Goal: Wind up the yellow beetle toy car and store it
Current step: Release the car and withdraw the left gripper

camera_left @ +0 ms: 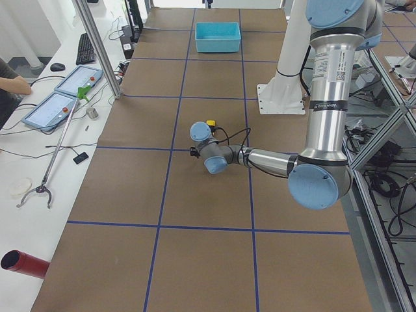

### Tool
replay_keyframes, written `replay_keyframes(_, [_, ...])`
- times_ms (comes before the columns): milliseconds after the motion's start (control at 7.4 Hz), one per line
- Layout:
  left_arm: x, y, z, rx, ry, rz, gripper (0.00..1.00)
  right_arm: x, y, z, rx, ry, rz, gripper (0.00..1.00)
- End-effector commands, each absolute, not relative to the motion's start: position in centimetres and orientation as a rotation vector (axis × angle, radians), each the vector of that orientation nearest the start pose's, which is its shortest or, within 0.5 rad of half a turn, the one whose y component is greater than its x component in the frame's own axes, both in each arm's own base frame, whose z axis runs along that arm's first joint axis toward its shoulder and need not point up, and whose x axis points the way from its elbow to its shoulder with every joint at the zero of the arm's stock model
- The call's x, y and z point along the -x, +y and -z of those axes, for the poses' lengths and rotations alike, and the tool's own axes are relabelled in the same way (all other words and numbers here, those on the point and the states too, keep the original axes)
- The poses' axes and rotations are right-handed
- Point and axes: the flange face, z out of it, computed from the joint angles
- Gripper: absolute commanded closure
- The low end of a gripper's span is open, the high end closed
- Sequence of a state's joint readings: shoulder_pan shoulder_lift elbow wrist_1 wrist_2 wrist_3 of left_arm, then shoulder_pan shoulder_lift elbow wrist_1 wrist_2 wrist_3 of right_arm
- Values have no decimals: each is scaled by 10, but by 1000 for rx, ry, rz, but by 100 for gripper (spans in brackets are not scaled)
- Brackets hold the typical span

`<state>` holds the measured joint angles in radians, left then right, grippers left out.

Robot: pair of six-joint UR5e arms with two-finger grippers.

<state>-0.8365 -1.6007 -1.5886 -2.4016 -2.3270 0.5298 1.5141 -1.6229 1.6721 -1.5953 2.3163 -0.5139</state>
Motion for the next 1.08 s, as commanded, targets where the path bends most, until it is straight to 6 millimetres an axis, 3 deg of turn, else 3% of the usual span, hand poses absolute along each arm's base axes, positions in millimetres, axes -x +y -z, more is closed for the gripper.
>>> replay_keyframes(0, [-297, -436, -535, -844, 863, -1441, 1, -39, -474, -638, -194, -731, 553, 0])
replay_keyframes(676, [-268, -453, -525, -829, 852, -1377, 1, -39, -474, -638, -194, -731, 553, 0])
replay_keyframes(946, [-245, -469, -533, -752, 828, -1309, 1, -39, -474, -638, -194, -731, 551, 0])
